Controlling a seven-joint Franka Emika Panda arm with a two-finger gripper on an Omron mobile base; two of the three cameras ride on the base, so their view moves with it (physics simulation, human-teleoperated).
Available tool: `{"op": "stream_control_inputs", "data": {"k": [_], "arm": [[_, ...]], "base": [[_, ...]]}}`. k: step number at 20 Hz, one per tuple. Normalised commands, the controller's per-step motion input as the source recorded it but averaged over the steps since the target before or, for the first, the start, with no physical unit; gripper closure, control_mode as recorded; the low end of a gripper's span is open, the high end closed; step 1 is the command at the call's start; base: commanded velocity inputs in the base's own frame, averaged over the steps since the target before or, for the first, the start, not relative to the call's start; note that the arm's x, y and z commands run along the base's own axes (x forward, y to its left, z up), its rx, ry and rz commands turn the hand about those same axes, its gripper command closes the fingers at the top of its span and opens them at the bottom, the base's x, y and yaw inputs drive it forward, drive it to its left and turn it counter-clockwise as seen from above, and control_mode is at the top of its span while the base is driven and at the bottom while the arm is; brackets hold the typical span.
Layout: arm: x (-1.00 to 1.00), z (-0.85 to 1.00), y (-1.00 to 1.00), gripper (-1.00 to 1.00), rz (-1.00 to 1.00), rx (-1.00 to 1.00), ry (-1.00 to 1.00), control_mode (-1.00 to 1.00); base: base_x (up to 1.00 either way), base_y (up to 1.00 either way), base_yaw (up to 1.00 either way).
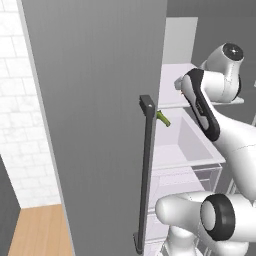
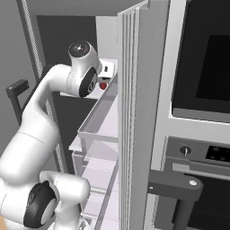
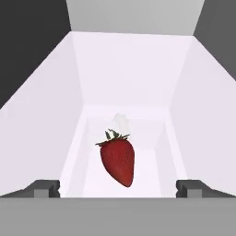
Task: Take the strawberry from the fridge and place it on top of the pancake, located on the dining counter.
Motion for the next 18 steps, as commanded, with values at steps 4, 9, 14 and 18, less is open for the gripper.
{"op": "stream_control_inputs", "data": {"k": [4,9,14,18], "arm": [[0.42,-0.28,0.00,-1.00,0.00,-0.03,0.02,-1.00],[0.31,-0.14,0.00,-1.00,0.00,-0.01,0.04,-1.00],[0.03,-0.06,0.00,-1.00,0.01,0.00,0.02,-1.00],[0.05,-0.13,0.00,-1.00,0.02,0.00,0.00,-1.00]], "base": [[0.00,0.00,0.00],[0.00,0.00,0.00],[0.00,0.00,0.00],[0.00,0.00,0.00]]}}
